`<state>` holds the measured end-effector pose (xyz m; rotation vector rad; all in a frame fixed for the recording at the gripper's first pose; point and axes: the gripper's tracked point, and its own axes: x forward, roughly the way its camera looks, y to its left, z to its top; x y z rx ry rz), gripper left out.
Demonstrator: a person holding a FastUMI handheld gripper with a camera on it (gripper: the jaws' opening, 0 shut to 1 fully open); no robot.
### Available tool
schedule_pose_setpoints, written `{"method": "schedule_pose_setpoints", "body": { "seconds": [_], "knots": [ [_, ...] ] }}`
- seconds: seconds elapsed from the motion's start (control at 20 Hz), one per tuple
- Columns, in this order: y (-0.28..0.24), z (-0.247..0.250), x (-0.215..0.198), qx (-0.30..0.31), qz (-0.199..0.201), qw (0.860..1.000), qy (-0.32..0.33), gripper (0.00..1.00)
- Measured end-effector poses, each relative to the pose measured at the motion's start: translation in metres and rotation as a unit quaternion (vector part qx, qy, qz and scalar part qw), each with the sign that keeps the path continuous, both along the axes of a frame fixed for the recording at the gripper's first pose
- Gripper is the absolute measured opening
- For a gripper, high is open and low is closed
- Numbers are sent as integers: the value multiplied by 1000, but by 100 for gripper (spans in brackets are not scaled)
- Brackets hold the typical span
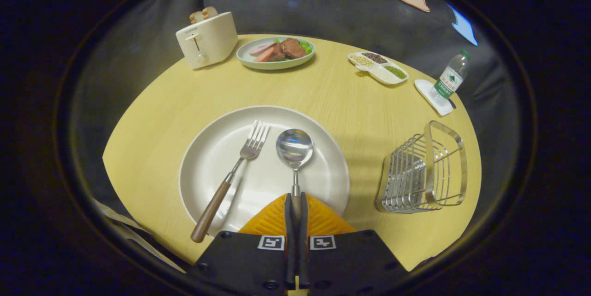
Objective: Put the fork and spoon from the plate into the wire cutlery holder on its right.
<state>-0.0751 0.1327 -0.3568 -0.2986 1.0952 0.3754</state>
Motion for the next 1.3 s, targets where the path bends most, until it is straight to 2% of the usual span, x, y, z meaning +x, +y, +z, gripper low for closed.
{"method": "schedule_pose_setpoints", "body": {
  "seconds": [0.7,1.3],
  "knots": [
    [-13,53,21,15,-3,1000,-18,6],
    [-66,98,49,16,-51,998,-28,6]
  ]
}}
